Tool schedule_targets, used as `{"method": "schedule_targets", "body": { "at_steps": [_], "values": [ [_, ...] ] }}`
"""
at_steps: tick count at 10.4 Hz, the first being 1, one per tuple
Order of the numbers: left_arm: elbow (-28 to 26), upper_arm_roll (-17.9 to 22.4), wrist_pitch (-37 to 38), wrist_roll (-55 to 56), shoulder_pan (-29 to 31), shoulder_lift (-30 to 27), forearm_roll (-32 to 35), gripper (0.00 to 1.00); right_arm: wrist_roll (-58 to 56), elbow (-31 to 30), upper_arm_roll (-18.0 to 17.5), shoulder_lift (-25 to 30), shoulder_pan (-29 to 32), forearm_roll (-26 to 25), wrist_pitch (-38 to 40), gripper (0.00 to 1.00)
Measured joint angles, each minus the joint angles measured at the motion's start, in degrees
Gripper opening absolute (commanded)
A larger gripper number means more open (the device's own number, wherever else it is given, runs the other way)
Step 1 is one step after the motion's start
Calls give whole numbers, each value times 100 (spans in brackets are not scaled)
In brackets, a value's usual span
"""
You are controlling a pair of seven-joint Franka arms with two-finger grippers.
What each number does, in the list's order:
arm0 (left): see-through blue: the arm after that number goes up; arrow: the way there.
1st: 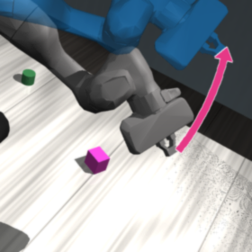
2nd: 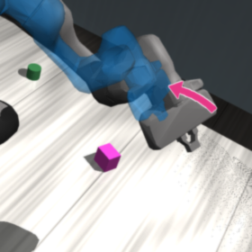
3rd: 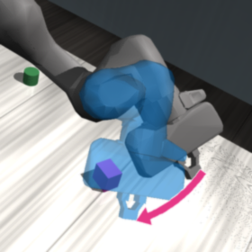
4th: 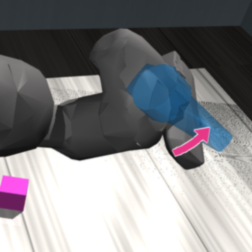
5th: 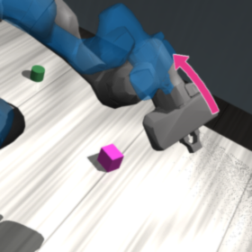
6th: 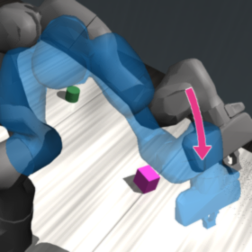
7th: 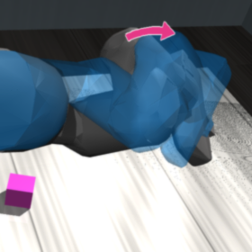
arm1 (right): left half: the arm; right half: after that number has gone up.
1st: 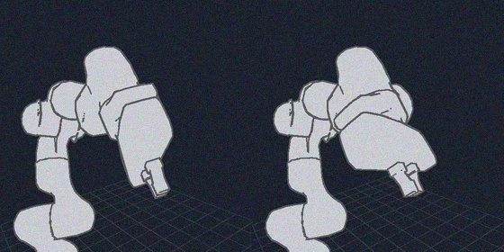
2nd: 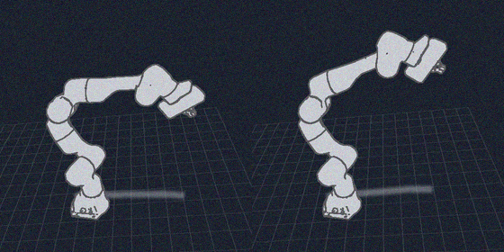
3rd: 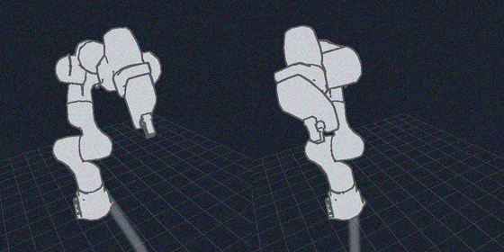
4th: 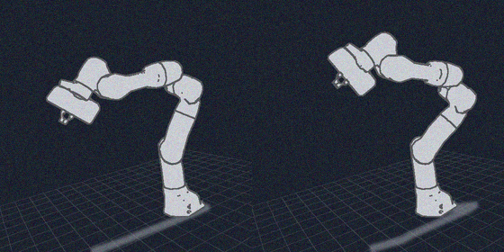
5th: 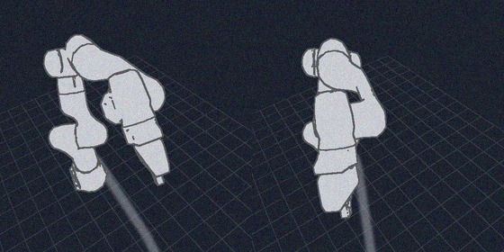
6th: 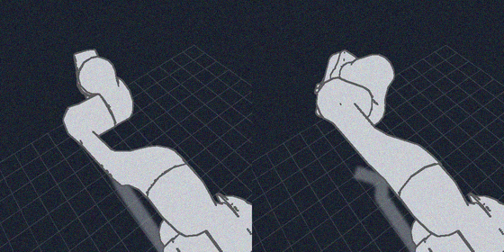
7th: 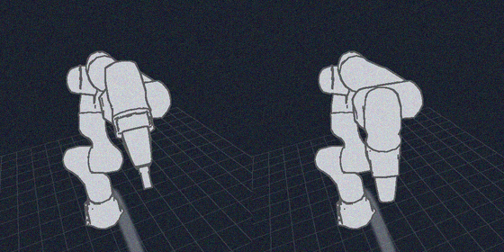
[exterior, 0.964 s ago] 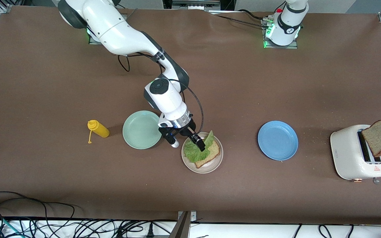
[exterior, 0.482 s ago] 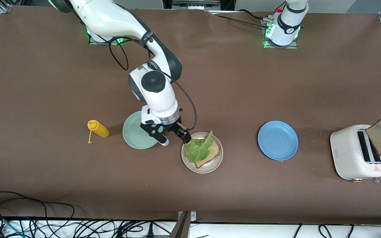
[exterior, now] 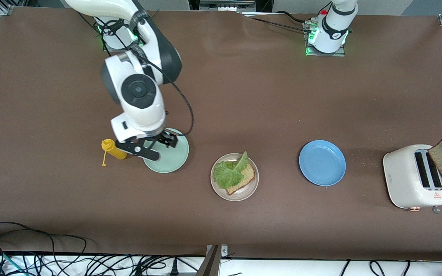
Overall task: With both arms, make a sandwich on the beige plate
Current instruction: 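Release the lettuce and move the right gripper to the mustard bottle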
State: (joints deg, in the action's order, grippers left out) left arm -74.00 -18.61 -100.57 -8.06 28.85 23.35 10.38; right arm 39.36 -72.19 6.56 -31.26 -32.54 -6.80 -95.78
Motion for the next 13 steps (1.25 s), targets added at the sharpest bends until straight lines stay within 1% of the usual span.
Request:
{"method": "schedule_targets", "body": {
  "at_steps": [2,4,5,6,8,9,10,11,13],
  "values": [
    [-5,-148,72,319,-19,-7,0,0,-1317,-451,432,327,11,1,104,100],
    [-26,-168,85,416,-44,-6,0,0,-2878,-899,907,638,19,33,104,100],
    [-35,-165,101,428,-38,-6,0,0,-3646,-1052,1154,757,25,194,104,100],
    [-37,-164,156,433,-34,-7,0,0,-4417,-1188,1458,844,41,596,105,100],
    [-37,-163,281,434,-29,-30,0,0,-6020,-1422,2152,877,227,1719,273,100],
    [-36,-163,355,435,-27,-58,0,0,-6786,-1582,2359,874,481,2260,422,100],
    [-36,-166,507,435,-28,-96,0,0,-7665,-1773,2422,867,858,2702,469,100],
    [-36,-170,630,437,-31,-130,0,0,-8587,-1953,2425,839,1172,3034,477,100],
    [-36,-214,822,478,-33,-202,-45,0,-10440,-2194,2420,615,1675,3796,505,100]
  ]
}}
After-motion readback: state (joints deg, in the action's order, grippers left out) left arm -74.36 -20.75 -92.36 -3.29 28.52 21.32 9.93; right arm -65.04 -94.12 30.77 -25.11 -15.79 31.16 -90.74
